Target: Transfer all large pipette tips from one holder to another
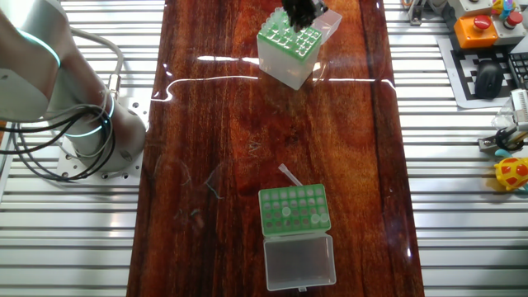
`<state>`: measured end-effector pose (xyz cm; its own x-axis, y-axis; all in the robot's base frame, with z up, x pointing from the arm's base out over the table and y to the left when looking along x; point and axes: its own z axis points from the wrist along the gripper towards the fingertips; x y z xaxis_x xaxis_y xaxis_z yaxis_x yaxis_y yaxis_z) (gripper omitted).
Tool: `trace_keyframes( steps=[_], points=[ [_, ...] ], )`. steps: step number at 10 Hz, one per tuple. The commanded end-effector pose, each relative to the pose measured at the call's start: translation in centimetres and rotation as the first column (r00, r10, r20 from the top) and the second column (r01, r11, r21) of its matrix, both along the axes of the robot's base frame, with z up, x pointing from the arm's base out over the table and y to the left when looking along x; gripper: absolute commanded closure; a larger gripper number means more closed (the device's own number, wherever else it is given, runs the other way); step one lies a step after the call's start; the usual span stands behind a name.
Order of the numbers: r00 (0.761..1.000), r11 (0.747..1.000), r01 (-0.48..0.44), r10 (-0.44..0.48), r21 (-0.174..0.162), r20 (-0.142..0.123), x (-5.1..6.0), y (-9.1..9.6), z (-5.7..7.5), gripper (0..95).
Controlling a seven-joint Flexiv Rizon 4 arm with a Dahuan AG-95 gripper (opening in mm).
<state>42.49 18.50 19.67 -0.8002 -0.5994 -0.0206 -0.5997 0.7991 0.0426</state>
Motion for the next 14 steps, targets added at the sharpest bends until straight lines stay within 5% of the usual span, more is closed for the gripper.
trace_keyframes(
  steps=[1, 11, 14],
  points=[
    [1.0, 1.0, -0.015, 0.015, 0.002, 0.0, -0.1, -0.1, 2.2, 95.0],
    [0.997, 0.997, -0.07, 0.07, 0.016, -0.012, 0.4, -1.0, 11.3, 95.0],
    [0.997, 0.997, -0.078, 0.078, 0.015, -0.01, 0.4, -1.0, 11.6, 95.0]
  ],
)
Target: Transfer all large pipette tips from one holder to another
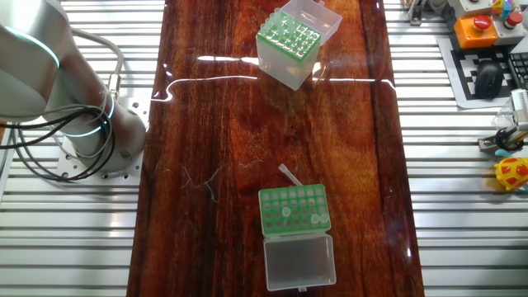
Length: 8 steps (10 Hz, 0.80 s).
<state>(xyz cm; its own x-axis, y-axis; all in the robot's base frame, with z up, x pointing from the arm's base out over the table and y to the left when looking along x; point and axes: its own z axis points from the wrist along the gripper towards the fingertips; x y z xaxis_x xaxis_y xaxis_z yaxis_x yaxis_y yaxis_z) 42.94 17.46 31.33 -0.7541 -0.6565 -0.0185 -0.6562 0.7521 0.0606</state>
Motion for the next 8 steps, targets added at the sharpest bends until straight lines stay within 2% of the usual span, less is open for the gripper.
trace_keyframes(
  steps=[1, 7, 8],
  points=[
    [1.0, 1.0, 0.01, -0.01, 0.006, 0.006, -0.03, 0.02, -0.05, 95.0],
    [0.982, 0.983, 0.181, -0.179, -0.029, 0.058, -0.03, 0.02, -0.05, 95.0],
    [0.979, 0.98, 0.196, -0.194, -0.035, 0.06, -0.03, 0.02, -0.05, 95.0]
  ],
)
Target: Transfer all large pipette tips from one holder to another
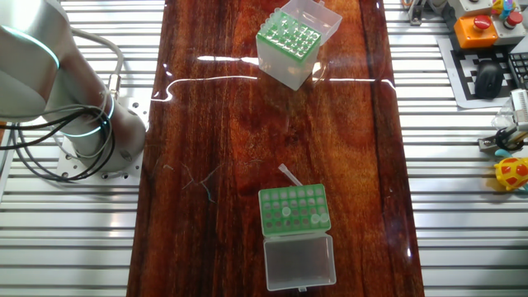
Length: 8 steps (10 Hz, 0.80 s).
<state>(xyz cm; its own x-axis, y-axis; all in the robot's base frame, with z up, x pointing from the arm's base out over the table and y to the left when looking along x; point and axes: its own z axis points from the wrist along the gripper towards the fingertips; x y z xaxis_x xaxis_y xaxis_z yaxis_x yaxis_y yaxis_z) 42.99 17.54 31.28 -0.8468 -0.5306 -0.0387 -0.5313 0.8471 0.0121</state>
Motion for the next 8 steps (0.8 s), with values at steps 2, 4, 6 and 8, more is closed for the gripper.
trace_keyframes(
  steps=[2, 4, 6, 8],
  points=[
    [1.0, 1.0, 0.011, -0.011, -0.011, 0.005, 0.0, -1.0, 0.1, 95.0],
    [0.995, 0.995, -0.104, 0.104, -0.005, -0.008, 0.9, -8.3, 0.9, 95.0],
    [0.978, 0.978, -0.21, 0.21, 0.021, 0.003, 0.3, -15.8, 0.4, 95.0],
    [0.976, 0.975, -0.217, 0.217, 0.041, 0.005, -0.9, -16.4, -0.1, 95.0]
  ],
)
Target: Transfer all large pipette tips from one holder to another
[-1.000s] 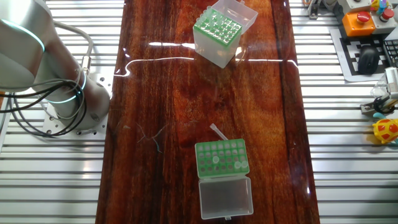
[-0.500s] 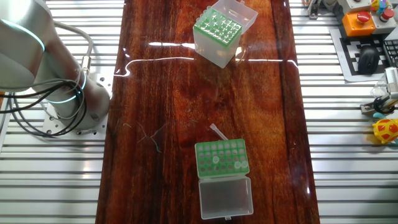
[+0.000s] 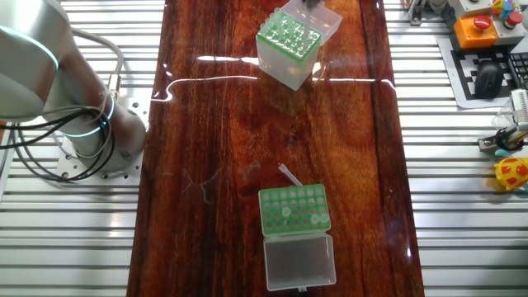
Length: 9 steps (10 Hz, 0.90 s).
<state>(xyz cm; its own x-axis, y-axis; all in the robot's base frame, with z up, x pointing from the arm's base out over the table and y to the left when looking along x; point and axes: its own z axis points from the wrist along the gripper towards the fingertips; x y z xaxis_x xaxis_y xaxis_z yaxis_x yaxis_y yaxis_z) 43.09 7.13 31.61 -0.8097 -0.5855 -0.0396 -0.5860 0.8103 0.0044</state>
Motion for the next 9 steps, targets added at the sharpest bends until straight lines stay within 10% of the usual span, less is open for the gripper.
trace_keyframes(
  steps=[1, 7, 9],
  points=[
    [0.991, 0.99, -0.131, 0.132, 0.048, -0.001, -1.0, -6.0, -0.4, 95.0],
    [0.996, 0.997, 0.081, -0.081, 0.0, 0.021, -1.0, -6.7, -0.2, 95.0],
    [1.0, 1.0, -0.01, 0.01, -0.02, 0.002, -0.4, -13.5, 0.8, 95.0]
  ],
)
